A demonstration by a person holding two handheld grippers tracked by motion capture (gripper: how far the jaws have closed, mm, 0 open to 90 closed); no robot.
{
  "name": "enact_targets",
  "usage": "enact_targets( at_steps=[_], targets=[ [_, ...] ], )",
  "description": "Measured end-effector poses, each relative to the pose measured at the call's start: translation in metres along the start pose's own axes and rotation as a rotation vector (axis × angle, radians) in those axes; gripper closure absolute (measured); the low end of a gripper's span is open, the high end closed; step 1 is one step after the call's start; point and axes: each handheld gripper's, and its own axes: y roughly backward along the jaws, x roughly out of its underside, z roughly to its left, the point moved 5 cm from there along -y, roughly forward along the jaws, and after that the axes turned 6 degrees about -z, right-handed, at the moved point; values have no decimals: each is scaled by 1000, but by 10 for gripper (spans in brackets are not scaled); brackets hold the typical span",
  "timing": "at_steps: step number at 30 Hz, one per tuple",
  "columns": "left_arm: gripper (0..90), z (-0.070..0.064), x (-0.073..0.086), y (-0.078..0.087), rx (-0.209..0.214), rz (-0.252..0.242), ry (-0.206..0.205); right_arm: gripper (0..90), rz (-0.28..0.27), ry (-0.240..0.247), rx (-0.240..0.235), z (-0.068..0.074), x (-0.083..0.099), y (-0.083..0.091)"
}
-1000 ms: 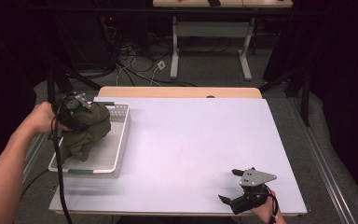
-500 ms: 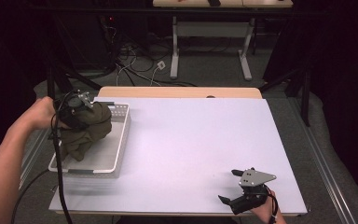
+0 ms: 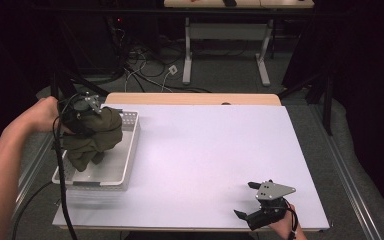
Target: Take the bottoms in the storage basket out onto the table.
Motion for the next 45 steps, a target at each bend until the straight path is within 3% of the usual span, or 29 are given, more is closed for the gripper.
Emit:
enact_targets(
  at_steps=[17,33,45],
  targets=[
    [555,-4,-20,25,5,12,-65,8,1,-2,-3,-1,1,0],
    [555,-6,-36,48,-24,-7,-93,8,3,-5,-3,0,1,0],
    [554,-9,-47,60,-23,-25,-107,8,4,-2,-5,0,1,0]
  ],
)
